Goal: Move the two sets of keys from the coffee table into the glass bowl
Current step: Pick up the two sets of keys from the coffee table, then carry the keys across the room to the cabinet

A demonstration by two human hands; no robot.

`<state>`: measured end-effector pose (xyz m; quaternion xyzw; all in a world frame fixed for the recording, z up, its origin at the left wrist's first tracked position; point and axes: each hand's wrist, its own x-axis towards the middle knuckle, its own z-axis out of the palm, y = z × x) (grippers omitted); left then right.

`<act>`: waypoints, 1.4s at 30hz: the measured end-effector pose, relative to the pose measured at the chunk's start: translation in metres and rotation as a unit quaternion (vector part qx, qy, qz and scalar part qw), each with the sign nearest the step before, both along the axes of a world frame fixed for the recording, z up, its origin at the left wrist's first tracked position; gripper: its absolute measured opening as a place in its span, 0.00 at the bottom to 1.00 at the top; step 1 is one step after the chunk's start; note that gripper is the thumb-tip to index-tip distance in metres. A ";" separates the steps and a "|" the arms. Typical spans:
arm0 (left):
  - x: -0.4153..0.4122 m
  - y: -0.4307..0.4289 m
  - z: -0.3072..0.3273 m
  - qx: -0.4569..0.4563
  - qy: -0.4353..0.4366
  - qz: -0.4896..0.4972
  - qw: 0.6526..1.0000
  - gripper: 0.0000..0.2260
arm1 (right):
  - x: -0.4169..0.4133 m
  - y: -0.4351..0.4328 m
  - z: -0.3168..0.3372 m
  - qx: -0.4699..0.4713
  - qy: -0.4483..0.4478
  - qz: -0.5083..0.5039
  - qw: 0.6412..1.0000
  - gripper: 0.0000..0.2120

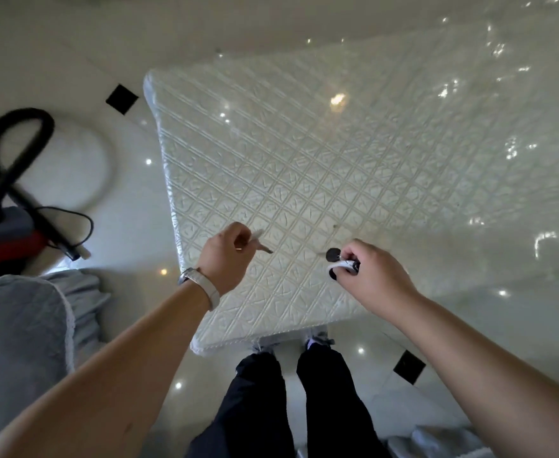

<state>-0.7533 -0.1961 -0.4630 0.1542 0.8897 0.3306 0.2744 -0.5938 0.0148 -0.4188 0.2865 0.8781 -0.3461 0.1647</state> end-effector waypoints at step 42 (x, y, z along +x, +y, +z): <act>0.339 0.326 0.399 0.266 -0.177 -0.264 0.910 0.15 | 0.388 0.148 0.381 0.051 0.359 -0.469 0.805 0.06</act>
